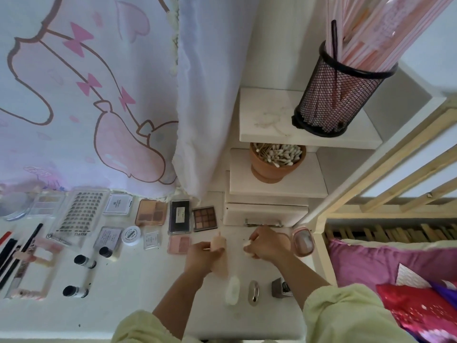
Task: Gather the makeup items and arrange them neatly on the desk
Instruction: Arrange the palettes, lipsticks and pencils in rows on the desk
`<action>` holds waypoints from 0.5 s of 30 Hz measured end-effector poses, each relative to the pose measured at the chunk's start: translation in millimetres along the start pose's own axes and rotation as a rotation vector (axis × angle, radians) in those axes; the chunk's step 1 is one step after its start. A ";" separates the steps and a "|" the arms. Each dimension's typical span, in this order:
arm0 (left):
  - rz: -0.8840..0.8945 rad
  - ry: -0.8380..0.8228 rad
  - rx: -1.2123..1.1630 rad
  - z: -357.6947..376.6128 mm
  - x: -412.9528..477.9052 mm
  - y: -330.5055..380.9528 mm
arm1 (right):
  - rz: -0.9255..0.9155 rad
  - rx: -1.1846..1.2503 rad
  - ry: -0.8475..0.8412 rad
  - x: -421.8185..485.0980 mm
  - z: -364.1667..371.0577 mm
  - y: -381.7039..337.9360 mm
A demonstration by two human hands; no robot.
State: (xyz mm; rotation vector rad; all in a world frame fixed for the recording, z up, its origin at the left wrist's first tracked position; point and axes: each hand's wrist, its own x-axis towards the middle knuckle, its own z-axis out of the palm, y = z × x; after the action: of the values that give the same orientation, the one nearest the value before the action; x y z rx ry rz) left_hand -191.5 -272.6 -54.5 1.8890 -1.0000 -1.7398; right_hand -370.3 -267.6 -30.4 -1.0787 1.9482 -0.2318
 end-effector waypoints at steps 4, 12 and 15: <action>-0.019 0.078 0.060 13.2 9.6 -7.8 | 0.066 -0.144 0.004 11.0 10.9 7.1; 0.050 0.114 0.277 24.9 11.7 -15.9 | 0.060 -0.071 -0.037 20.2 14.2 20.6; 0.095 0.115 0.407 25.5 11.8 -16.6 | 0.039 -0.097 -0.043 19.3 10.7 22.4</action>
State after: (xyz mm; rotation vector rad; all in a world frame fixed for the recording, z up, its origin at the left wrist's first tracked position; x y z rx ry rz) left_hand -212.5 -265.2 -78.5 2.1102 -1.4593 -1.4348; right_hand -380.2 -266.2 -60.2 -1.0975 1.9566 -0.0929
